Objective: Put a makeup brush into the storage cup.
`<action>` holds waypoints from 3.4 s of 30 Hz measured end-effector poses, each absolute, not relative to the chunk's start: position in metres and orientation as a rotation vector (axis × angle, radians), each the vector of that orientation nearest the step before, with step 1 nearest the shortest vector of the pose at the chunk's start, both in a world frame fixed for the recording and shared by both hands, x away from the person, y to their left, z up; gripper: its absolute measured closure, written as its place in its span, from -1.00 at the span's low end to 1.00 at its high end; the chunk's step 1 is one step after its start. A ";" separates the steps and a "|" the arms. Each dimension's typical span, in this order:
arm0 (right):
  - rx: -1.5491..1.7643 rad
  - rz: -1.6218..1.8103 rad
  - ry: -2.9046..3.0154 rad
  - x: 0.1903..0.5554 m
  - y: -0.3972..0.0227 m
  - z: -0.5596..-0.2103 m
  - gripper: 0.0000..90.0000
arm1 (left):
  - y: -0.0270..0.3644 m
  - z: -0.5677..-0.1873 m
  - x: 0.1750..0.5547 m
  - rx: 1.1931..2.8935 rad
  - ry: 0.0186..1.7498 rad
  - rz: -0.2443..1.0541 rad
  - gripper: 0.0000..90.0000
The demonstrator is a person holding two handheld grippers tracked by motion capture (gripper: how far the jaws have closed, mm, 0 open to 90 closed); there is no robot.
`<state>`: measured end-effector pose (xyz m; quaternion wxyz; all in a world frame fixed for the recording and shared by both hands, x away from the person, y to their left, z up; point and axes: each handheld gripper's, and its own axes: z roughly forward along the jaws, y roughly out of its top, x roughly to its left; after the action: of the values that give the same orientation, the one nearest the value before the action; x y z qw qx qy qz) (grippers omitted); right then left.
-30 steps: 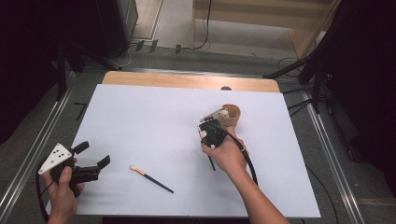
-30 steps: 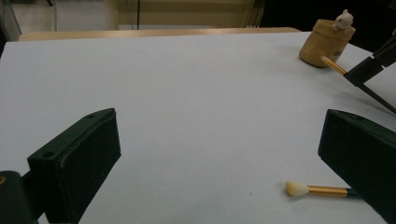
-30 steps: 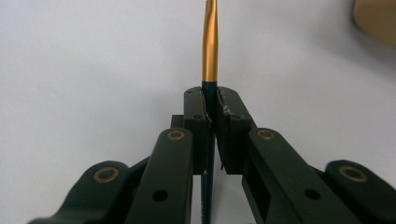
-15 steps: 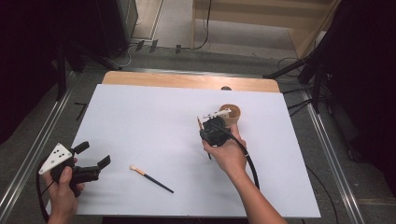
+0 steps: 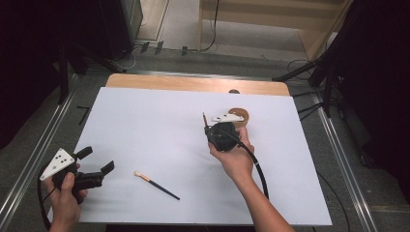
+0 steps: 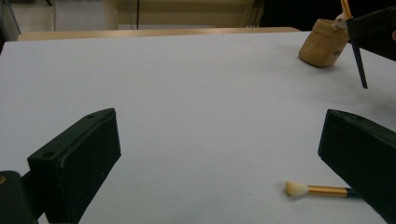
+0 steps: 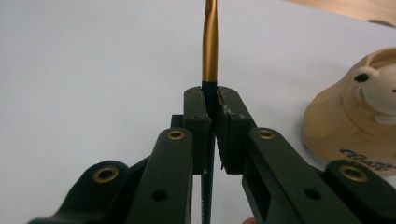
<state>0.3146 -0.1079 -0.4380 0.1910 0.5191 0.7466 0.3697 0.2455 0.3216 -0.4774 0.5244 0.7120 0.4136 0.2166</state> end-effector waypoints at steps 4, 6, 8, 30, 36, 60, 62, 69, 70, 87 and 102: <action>1.423 1.083 2.056 0.313 -0.109 -0.435 0.88 | 0.322 -0.478 0.245 1.702 0.991 0.518 -1.00; 1.421 1.097 2.048 0.313 -0.109 -0.435 0.88 | 0.322 -0.478 0.245 1.702 0.991 0.517 -1.00; 1.407 1.128 2.034 0.312 -0.110 -0.434 0.88 | 0.322 -0.478 0.246 1.699 0.992 0.517 -1.00; 1.307 1.284 1.847 0.305 -0.117 -0.422 0.88 | 0.322 -0.478 0.246 1.704 0.988 0.518 -1.00; 1.298 1.305 1.800 0.304 -0.119 -0.420 0.88 | 0.322 -0.478 0.246 1.698 0.993 0.517 -1.00; 1.275 1.327 1.647 0.300 -0.135 -0.407 0.88 | 0.321 -0.478 0.246 1.706 0.986 0.516 -1.00; 1.273 1.332 1.635 0.300 -0.136 -0.406 0.88 | 0.321 -0.478 0.246 1.706 0.986 0.515 -1.00; 1.263 1.337 1.578 0.300 -0.143 -0.400 0.88 | 0.320 -0.478 0.246 1.710 0.987 0.514 -1.00; 1.264 1.339 1.574 0.300 -0.144 -0.399 0.88 | 0.320 -0.478 0.246 1.708 0.986 0.513 -1.00; 1.297 1.337 1.471 0.304 -0.169 -0.390 0.88 | 0.320 -0.478 0.246 1.709 0.987 0.512 -1.00; 1.350 1.288 1.427 0.314 -0.188 -0.397 0.88 | 0.320 -0.479 0.246 1.708 0.986 0.511 -1.00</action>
<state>0.3137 -0.1877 -0.3969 0.3858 0.5303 0.5604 0.5058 0.2461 0.3199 -0.4786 0.5245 0.7138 0.4121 0.2136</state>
